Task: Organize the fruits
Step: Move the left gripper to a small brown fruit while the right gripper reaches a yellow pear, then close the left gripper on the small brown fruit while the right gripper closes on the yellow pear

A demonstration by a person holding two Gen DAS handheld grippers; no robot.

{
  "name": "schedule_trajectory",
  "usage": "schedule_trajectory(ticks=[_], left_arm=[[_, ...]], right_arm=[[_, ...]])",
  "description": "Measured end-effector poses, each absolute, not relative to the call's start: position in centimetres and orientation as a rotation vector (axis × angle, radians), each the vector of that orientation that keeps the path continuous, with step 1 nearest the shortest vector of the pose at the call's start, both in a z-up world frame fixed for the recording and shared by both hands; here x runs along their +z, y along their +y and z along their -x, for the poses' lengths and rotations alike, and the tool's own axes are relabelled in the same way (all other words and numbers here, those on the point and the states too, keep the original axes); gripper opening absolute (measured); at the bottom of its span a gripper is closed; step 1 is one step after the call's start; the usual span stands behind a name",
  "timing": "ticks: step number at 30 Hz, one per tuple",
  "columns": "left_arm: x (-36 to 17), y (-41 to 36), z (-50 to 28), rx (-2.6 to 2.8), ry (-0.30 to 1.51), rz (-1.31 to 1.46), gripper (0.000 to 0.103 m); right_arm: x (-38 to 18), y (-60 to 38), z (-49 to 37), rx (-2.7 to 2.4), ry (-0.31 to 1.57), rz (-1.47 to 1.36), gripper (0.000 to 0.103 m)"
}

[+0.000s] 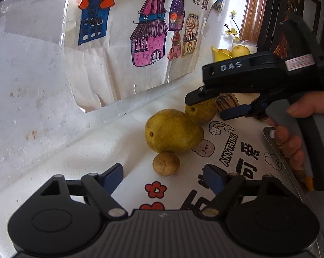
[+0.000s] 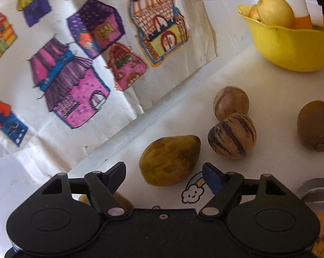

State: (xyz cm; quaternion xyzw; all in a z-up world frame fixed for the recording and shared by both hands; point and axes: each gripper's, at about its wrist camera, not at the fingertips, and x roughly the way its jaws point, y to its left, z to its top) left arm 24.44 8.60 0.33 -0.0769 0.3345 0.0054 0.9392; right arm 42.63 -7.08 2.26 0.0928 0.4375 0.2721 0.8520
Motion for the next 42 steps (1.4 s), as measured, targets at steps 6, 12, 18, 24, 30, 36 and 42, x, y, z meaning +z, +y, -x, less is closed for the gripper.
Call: schedule_trajectory(ticks=[6,12,18,24,30,36,42], left_arm=[[0.3,8.5,-24.8,0.014,0.675,0.165,0.068],[0.2,8.7,-24.9,0.012,0.669,0.200,0.052],[0.1,8.7,-25.1,0.016,0.667,0.206,0.037],[0.1,9.1,-25.0,0.032,0.666,0.257,0.032],[0.1,9.2,-24.7,0.034,0.668,0.260,0.031],[0.3,9.2,-24.2,0.040,0.679,0.270,0.031],[0.7,8.9,-23.2,0.045,0.677,0.268,0.031]], right_arm=[[1.4,-6.8,-43.2,0.573,0.927,-0.202,0.071],[1.4,-6.4,-43.3,0.581,0.906,-0.171,0.070],[1.5,-6.4,-42.9,0.573,0.885,-0.155,0.064],[1.4,-6.6,-42.8,0.572,0.885,-0.169,0.063],[1.6,-7.4,-42.3,0.577,0.889,-0.201,0.063],[1.7,-8.3,-41.2,0.595,0.893,-0.210,0.063],[1.7,-9.4,-39.4,0.612,0.904,-0.240,0.063]])
